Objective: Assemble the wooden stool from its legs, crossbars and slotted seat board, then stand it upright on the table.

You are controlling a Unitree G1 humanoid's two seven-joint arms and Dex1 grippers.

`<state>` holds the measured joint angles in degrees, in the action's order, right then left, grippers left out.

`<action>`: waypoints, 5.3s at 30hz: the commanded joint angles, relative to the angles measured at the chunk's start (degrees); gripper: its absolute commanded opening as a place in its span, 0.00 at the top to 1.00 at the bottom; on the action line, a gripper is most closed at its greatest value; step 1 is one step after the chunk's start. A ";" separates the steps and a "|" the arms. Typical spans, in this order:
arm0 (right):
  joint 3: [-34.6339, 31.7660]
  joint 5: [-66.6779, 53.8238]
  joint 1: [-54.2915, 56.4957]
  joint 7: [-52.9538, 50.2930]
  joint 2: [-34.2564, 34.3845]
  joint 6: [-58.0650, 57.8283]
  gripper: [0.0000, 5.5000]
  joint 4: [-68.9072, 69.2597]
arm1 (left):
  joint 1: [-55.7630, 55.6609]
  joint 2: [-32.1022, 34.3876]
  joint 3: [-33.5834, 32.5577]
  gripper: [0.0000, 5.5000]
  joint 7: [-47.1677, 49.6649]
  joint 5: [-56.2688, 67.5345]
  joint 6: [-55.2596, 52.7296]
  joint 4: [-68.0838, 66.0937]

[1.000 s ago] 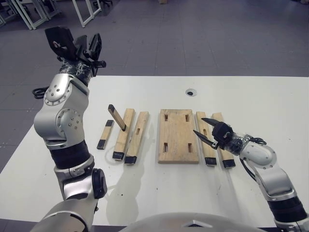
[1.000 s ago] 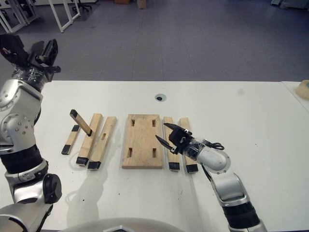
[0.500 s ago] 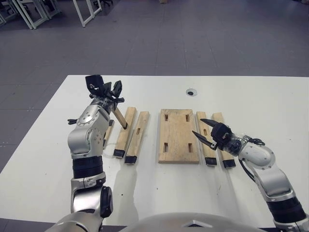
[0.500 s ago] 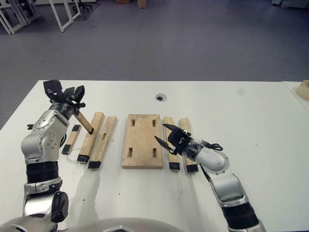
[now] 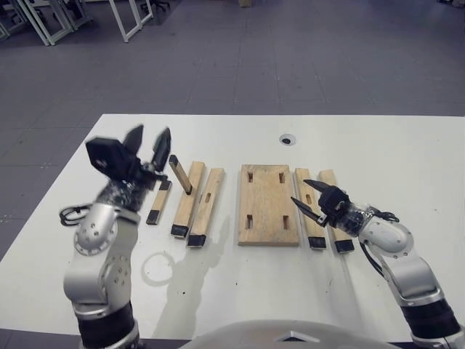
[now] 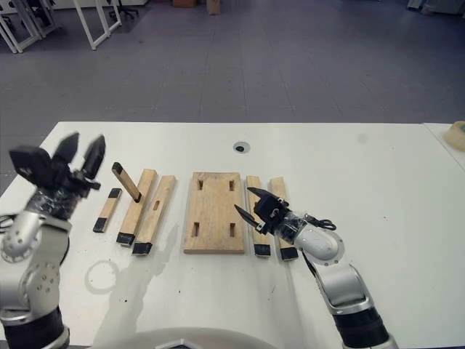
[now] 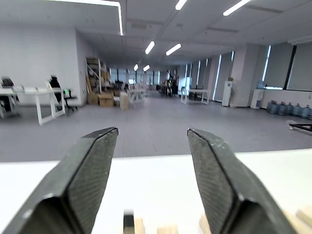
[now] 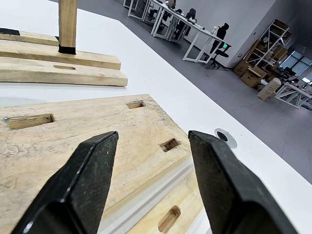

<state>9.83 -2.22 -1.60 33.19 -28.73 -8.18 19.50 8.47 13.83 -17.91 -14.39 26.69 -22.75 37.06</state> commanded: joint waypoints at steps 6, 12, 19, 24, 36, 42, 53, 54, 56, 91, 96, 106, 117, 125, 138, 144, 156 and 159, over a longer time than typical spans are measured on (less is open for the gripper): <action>-0.33 0.56 0.49 -0.25 0.02 -0.49 0.52 -0.46 | 16.04 -2.47 8.16 0.45 -6.38 -10.54 14.93 -16.42; -0.19 0.70 0.41 -0.23 -0.01 -0.53 0.52 -0.46 | 15.32 -1.93 9.58 0.45 -3.00 -15.58 14.60 -21.86; -0.04 0.90 0.09 -0.57 0.28 -0.81 0.52 -0.08 | 13.24 -1.07 11.47 0.45 -1.75 -18.80 12.22 -25.78; -0.20 0.91 0.25 -0.62 0.36 -0.81 0.52 -0.35 | 11.78 -1.03 11.06 0.45 -0.82 -18.89 8.26 -27.77; -6.28 -11.96 3.60 -1.65 6.13 -11.69 0.46 0.71 | 1.38 -2.03 6.62 0.62 2.37 -14.77 5.51 -24.26; -19.05 -52.50 9.01 -2.73 10.00 -42.40 0.26 -0.85 | -15.30 -3.55 3.53 0.62 -1.18 13.31 -8.97 -13.87; -25.69 -84.88 19.26 -0.10 3.12 -62.21 0.24 -18.20 | -19.98 2.09 10.72 0.62 -6.91 48.41 -32.43 -9.93; -25.50 -85.46 19.62 -0.55 3.42 -62.14 0.24 -17.71 | -19.81 2.23 11.32 0.62 -6.56 49.07 -32.73 -9.57; -25.45 -86.35 20.27 -1.16 3.82 -62.00 0.24 -16.94 | -19.68 2.30 12.41 0.62 -5.76 49.77 -33.01 -9.22; -22.59 -82.03 25.32 9.88 -1.57 -58.75 0.63 -12.21 | -16.12 12.04 10.52 0.38 -13.96 54.30 -31.15 -10.93; -22.99 -78.02 22.96 13.09 -4.41 -58.35 0.63 -12.33 | -16.82 18.00 0.26 0.38 -15.89 53.20 -27.50 -14.73; -22.58 -69.80 20.15 15.95 -6.26 -54.99 0.63 -12.06 | -15.42 24.95 40.23 0.38 -8.39 -11.83 -7.58 -13.31; -21.04 -64.98 19.34 18.57 -5.58 -53.75 0.63 -11.39 | -16.81 27.95 51.14 0.38 -14.74 -32.67 -11.42 -13.22; -19.99 -60.96 19.94 19.36 -5.83 -50.91 0.63 -11.88 | -15.24 33.18 54.80 0.38 -22.85 -40.41 -12.61 -12.58; -9.47 -40.20 26.77 23.83 -2.87 -34.30 0.63 -22.82 | -5.73 46.18 46.08 0.38 -30.15 -38.52 10.04 -19.95; -4.79 -31.07 32.45 26.81 1.71 -25.50 0.63 -35.13 | -11.83 43.97 46.20 0.38 -33.88 -40.16 28.15 -31.97; -0.62 -20.62 35.08 33.57 4.88 -17.71 0.63 -48.83 | -20.47 37.45 46.50 0.38 -36.15 -42.20 40.20 -45.06; 1.08 -15.49 33.21 28.14 5.03 -15.37 0.63 -48.72 | -19.80 36.29 45.44 0.38 -35.34 -42.10 38.98 -42.79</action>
<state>8.33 -22.82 33.33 65.18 -24.25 -24.37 -28.94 -14.49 51.87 24.96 -48.34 -11.69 18.52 -5.10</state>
